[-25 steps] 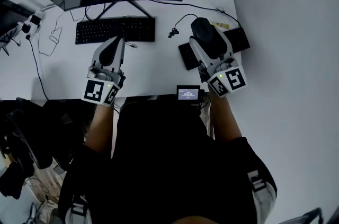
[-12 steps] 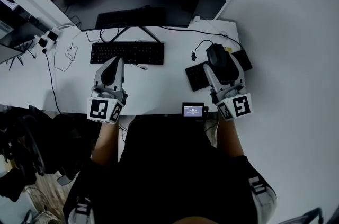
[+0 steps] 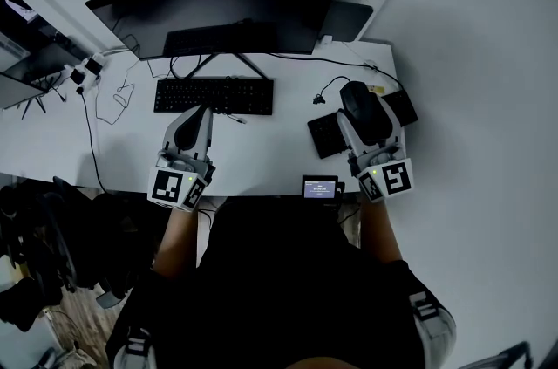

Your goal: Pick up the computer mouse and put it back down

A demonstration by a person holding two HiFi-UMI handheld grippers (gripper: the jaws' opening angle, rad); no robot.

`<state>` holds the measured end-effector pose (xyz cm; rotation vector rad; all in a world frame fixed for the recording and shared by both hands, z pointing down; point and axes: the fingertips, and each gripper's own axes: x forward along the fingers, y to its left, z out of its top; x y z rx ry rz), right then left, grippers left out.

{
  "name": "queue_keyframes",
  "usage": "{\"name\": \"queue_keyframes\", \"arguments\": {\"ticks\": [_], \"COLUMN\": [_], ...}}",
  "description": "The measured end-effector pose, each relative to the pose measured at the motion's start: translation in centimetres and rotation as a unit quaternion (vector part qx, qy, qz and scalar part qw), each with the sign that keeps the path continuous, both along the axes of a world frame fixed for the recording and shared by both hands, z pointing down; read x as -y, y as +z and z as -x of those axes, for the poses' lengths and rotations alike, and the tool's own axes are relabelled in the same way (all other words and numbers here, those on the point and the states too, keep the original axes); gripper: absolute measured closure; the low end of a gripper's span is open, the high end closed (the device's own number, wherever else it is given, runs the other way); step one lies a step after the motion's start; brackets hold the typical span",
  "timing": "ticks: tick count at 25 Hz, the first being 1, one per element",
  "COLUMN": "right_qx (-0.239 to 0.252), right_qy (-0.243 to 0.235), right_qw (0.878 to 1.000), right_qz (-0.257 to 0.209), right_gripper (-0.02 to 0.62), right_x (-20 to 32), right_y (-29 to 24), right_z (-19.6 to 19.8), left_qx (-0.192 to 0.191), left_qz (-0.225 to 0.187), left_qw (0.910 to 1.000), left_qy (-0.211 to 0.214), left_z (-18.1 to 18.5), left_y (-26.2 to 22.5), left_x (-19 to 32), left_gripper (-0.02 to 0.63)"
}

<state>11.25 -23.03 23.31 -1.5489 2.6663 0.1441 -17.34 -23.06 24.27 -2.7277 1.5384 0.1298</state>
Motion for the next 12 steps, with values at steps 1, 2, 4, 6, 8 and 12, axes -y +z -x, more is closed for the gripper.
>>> {"name": "queue_keyframes", "arguments": {"ticks": [1, 2, 4, 6, 8, 12], "right_qx": [0.0, 0.0, 0.007, 0.012, 0.01, 0.01], "right_qy": [0.0, -0.001, -0.005, -0.004, -0.001, -0.004], "right_qw": [1.0, 1.0, 1.0, 1.0, 1.0, 1.0], "right_qz": [-0.001, -0.003, -0.005, -0.004, 0.0, 0.003], "right_gripper": [0.279, 0.279, 0.279, 0.279, 0.279, 0.281], "right_x": [-0.01, -0.01, 0.01, 0.18, 0.45, 0.7], "right_y": [-0.12, -0.23, -0.44, -0.43, -0.17, -0.08], "right_z": [0.02, 0.02, -0.02, -0.25, -0.56, -0.58], "left_qx": [-0.001, -0.003, -0.008, -0.01, -0.011, -0.014], "left_qz": [-0.001, -0.002, -0.002, -0.001, 0.001, 0.008], "left_qw": [1.0, 1.0, 1.0, 0.9999, 0.9999, 0.9999], "left_qy": [0.0, 0.001, 0.005, 0.007, 0.007, 0.006], "left_z": [0.0, -0.04, -0.22, -0.4, -0.46, -0.68], "left_y": [-0.15, -0.28, -0.4, -0.34, -0.12, 0.28], "left_x": [-0.04, -0.07, -0.14, -0.21, -0.19, -0.18], "left_gripper": [0.611, 0.611, 0.611, 0.61, 0.61, 0.609]}}
